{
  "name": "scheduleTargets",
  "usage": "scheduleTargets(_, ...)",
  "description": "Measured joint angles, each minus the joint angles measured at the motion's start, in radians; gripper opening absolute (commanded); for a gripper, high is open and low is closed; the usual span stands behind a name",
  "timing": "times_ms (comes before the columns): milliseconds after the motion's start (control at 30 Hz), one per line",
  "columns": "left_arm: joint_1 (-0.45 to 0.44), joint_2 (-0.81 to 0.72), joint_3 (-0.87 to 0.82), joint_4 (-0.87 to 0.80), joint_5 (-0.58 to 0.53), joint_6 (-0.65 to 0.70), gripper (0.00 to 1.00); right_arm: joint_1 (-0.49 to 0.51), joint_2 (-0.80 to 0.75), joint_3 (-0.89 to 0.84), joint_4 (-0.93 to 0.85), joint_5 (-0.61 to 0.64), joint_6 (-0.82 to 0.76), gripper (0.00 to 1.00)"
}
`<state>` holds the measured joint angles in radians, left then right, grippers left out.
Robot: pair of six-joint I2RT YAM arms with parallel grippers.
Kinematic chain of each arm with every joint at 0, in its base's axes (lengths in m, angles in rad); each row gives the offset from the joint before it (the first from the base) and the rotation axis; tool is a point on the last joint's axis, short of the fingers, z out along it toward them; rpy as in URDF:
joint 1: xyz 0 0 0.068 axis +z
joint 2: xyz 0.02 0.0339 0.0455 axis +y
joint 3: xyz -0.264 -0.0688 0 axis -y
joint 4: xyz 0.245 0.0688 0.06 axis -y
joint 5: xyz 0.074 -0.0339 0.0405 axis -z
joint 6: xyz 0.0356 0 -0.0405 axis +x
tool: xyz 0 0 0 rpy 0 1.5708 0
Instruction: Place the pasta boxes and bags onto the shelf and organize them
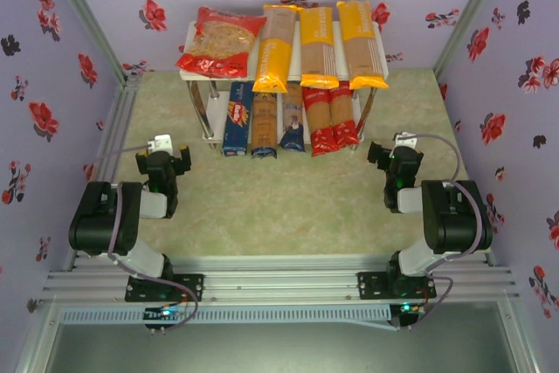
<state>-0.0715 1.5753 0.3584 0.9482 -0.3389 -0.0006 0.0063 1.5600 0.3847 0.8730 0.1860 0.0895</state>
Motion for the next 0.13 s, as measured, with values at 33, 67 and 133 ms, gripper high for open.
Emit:
scheduleTargets(33, 0.0, 0.0, 0.0, 0.0, 0.0, 0.0, 1.0, 0.0, 0.0, 0.0, 0.0, 0.0, 0.0, 0.99)
scheduleTargets(67, 0.0, 0.0, 0.0, 0.0, 0.0, 0.0, 1.0, 0.0, 0.0, 0.0, 0.0, 0.0, 0.0, 0.99)
scheduleTargets(133, 0.0, 0.0, 0.0, 0.0, 0.0, 0.0, 1.0, 0.0, 0.0, 0.0, 0.0, 0.0, 0.0, 0.99)
